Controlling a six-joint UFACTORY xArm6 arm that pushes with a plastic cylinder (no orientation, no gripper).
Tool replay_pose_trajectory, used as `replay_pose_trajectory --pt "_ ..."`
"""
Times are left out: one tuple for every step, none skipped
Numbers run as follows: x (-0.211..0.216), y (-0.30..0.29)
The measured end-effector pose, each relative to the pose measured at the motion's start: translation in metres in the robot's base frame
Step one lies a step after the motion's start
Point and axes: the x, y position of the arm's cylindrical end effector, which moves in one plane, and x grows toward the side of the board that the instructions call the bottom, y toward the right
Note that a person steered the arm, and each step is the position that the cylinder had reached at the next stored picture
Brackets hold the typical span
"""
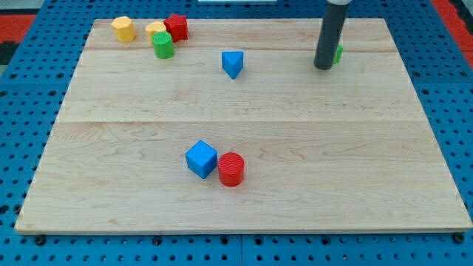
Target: Point your arm at blue triangle
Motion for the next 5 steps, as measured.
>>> replay_pose_trajectory --pt "-0.034 0.004" --pt "-0.007 -0.007" --pt "0.039 -0.047" --pt "0.042 -0.099" --pt "0.042 -0.135"
